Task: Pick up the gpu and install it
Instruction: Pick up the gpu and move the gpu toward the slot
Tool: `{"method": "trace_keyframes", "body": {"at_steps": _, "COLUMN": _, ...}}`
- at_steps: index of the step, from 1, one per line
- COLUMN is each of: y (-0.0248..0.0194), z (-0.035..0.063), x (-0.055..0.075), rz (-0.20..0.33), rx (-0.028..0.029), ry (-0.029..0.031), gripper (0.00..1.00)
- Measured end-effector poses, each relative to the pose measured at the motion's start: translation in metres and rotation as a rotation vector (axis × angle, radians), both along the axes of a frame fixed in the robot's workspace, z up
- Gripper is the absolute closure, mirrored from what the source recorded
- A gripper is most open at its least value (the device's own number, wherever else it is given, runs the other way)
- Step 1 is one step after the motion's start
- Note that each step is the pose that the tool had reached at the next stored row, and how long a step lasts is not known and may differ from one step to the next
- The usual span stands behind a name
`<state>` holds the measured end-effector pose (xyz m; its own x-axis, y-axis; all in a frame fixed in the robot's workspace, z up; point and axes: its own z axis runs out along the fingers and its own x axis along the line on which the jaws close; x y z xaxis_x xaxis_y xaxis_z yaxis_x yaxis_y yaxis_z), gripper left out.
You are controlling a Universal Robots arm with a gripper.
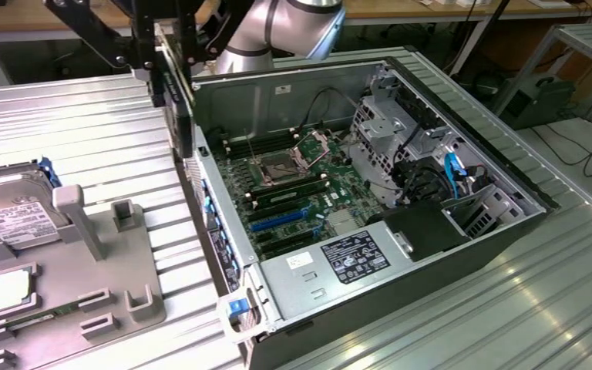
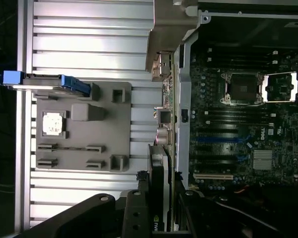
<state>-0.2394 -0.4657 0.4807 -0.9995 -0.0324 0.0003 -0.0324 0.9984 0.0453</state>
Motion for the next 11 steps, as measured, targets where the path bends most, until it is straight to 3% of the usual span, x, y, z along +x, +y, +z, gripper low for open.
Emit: {"method": "trace_keyframes", "body": {"at_steps": 11, "y": 0.0, "z": -0.0002, "x": 0.042, "rz": 0.0, "rx": -0.0001, "ry": 0.0001, "gripper": 0.72}}
